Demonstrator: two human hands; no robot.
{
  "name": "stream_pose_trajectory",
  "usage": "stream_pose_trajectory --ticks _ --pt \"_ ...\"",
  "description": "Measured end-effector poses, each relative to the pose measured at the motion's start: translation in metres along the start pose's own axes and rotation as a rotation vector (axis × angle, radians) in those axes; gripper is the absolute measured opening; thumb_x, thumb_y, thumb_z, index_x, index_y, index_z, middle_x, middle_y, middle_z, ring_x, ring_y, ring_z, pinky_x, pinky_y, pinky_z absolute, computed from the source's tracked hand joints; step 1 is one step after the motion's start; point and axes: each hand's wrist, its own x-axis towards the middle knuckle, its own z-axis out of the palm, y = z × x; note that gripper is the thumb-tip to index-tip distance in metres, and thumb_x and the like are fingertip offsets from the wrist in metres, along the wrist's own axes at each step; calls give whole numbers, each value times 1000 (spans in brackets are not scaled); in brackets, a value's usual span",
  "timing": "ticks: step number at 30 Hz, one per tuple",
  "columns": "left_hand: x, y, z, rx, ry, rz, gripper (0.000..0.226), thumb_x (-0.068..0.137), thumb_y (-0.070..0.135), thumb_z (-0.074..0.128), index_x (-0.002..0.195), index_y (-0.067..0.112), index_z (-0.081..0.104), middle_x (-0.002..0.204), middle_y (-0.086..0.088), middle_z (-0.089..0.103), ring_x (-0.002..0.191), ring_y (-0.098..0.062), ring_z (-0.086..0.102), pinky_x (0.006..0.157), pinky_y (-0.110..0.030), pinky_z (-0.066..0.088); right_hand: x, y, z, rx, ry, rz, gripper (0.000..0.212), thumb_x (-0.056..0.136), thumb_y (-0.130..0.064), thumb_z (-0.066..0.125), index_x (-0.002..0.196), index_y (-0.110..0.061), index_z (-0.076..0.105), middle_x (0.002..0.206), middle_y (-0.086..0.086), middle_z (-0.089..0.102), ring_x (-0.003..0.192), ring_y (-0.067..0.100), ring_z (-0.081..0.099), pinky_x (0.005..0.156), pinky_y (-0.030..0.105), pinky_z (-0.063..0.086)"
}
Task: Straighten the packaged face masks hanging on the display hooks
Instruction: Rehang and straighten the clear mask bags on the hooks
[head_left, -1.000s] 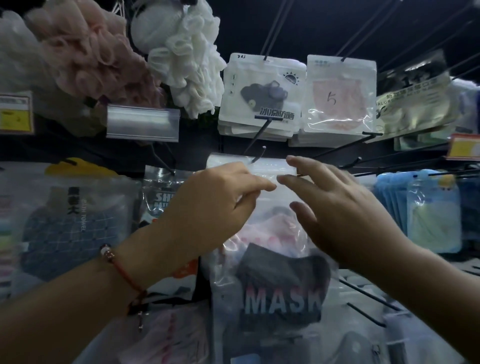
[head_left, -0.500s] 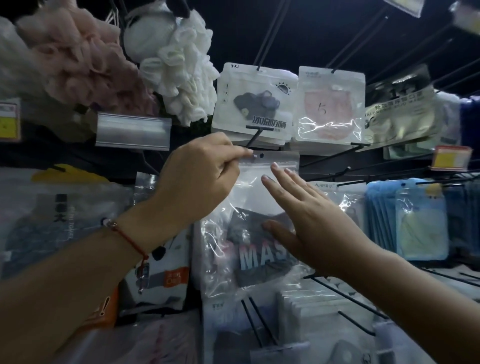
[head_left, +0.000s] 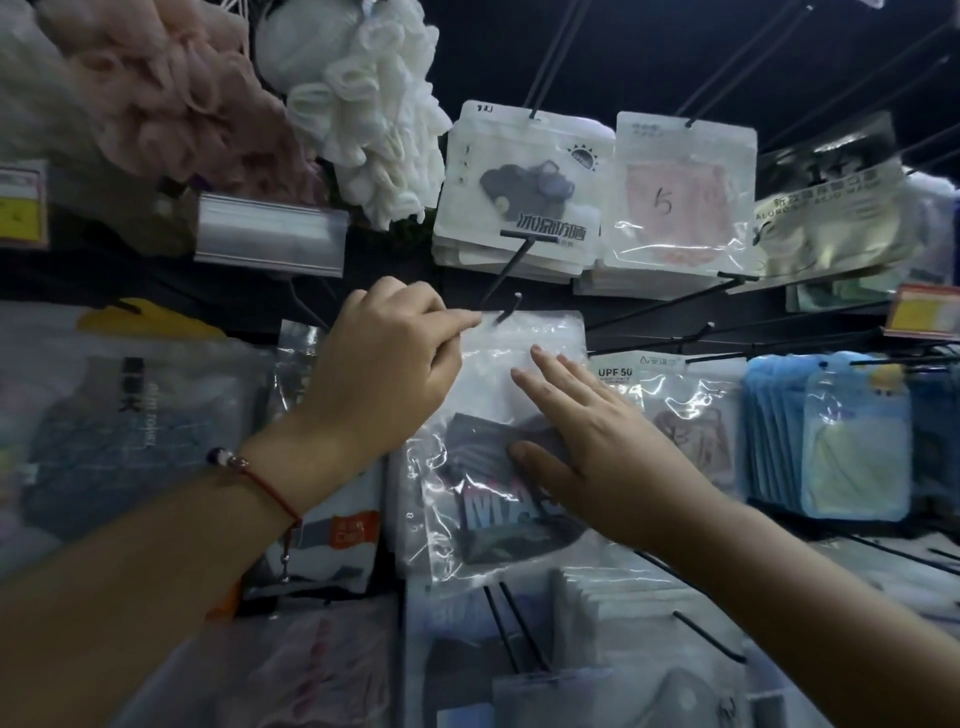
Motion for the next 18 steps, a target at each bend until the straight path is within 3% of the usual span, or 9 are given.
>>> stream_pose_trajectory --ticks 3,5,7,11,14,16,18 --pt "-17 5 0 40 -67 -52 38 94 36 53 128 26 66 125 -8 60 117 -28 51 98 -47 42 -5 1 4 15 35 -31 67 98 -56 35 155 -35 6 162 -13 -8 144 2 -14 109 19 -15" --pt "-36 12 -6 35 -131 -93 45 95 42 50 136 27 60 150 -11 44 136 -29 39 110 -45 31 -10 -2 7 28 46 -66 65 99 -55 34 155 -34 8 162 -12 -6 144 3 -14 105 15 -19" --pt "-62 18 -18 -6 -190 -154 50 96 44 47 144 31 51 159 -7 31 142 -24 29 113 -41 23 -19 -9 13 65 58 -128 62 100 -55 33 155 -32 14 163 -9 1 147 6 -9 109 17 -15" --pt "-128 21 -52 -43 -416 -331 50 99 55 41 148 45 37 160 13 21 140 -11 25 110 -33 24 -44 -34 30 172 103 -296 54 95 -46 41 144 -24 46 157 -1 32 148 14 17 120 26 5" --pt "-185 14 -75 -51 -602 -496 58 92 69 43 147 52 33 154 25 21 141 -8 30 110 -33 33 -65 -58 48 288 131 -515 36 93 -32 51 124 -21 65 136 0 58 132 21 46 116 29 26" --pt "-212 13 -84 -41 -695 -532 63 87 75 46 144 50 40 148 27 29 136 -6 37 106 -29 36 -74 -75 61 283 20 -584 35 91 -33 57 125 -25 63 127 -4 62 116 19 56 103 29 38" --pt "-226 19 -89 -44 -736 -579 63 83 75 50 139 44 52 145 24 38 135 -4 40 107 -27 37 -81 -89 72 277 -156 -520 44 94 -38 54 137 -30 50 132 -6 57 116 19 55 94 31 42"
